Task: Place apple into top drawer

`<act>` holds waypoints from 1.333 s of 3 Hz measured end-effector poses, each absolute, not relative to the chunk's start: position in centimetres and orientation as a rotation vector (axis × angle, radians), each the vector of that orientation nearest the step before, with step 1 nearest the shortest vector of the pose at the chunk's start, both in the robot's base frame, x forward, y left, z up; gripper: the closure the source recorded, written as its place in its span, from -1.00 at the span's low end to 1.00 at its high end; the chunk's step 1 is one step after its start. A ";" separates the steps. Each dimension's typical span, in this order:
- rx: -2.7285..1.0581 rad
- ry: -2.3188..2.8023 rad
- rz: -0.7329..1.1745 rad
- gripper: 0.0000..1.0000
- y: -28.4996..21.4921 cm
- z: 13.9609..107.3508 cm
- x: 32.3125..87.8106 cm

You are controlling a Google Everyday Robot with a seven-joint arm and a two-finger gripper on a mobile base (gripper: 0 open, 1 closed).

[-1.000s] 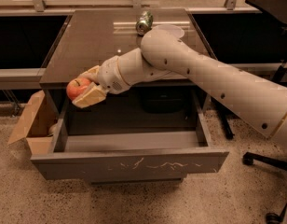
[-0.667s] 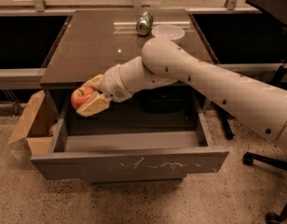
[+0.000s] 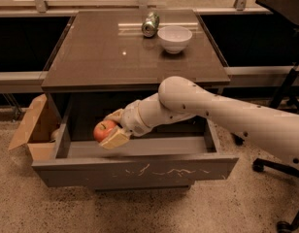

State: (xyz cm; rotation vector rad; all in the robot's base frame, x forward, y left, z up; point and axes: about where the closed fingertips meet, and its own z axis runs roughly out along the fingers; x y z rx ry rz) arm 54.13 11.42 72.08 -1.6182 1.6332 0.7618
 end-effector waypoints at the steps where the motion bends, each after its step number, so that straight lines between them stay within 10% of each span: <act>1: -1.620 1.679 0.735 1.00 9.3 68.3 55.4; 2: -1.617 1.684 0.722 1.00 8.2 66.7 56.8; 4: -1.595 1.690 0.710 0.15 7.1 64.6 59.0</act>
Offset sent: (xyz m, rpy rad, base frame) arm 0.0450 -0.0503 -0.0702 -0.0482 -0.0042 -0.0469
